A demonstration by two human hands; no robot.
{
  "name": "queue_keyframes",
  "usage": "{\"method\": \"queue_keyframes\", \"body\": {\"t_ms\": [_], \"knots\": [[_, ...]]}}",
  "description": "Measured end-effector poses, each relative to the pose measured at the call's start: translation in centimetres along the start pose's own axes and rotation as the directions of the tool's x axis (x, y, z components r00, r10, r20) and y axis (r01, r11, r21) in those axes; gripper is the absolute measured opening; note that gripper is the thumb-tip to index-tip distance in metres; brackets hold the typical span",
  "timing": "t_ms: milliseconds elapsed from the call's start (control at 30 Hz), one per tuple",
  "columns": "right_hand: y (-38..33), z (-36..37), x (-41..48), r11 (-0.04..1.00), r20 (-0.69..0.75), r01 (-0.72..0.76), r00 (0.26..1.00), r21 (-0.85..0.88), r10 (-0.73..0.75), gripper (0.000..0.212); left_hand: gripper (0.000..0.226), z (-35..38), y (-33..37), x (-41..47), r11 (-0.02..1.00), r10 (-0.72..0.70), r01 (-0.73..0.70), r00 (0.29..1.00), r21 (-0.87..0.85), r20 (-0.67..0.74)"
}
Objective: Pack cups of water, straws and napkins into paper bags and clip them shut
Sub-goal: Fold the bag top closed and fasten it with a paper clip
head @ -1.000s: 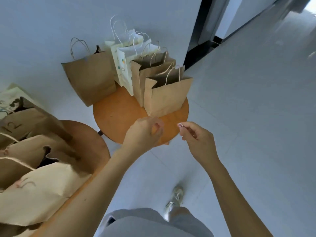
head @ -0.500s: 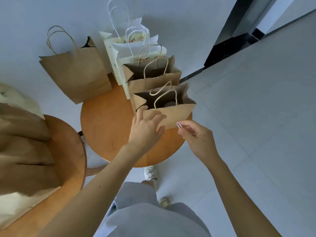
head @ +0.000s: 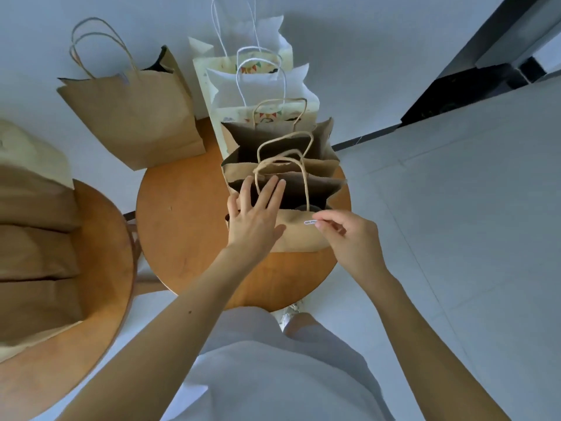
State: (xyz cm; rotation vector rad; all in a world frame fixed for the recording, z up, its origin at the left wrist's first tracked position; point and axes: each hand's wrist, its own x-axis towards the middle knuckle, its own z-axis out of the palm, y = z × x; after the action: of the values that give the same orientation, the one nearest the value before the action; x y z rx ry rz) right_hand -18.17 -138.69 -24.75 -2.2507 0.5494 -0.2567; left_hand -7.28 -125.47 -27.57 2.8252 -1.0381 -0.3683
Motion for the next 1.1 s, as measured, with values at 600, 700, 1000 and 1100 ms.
{"method": "queue_keyframes", "body": {"t_ms": [600,700,1000,1100], "knots": [[1.3,2.7,6.0,0.903,0.057,0.373,0.928,-0.214,-0.369,0.021,0.023,1.4,-1.8,2.1,0.981,0.161,-0.191,0.904,-0.036,-0.397],[1.2,3.1,6.2,0.895,0.036,0.376,0.925,-0.239,-0.378,0.021,0.016,1.5,-2.2,2.0,0.97,0.201,-0.238,0.892,-0.041,-0.404],[1.4,3.5,6.7,0.863,0.041,0.441,0.895,-0.246,-0.445,0.018,0.029,1.5,-2.7,1.7,0.956,0.278,-0.29,0.86,0.04,-0.429],[1.4,3.6,6.4,0.836,0.048,0.48,0.873,-0.264,-0.486,0.016,0.026,2.0,-3.3,1.4,0.944,0.321,-0.318,0.833,0.086,-0.451]]}}
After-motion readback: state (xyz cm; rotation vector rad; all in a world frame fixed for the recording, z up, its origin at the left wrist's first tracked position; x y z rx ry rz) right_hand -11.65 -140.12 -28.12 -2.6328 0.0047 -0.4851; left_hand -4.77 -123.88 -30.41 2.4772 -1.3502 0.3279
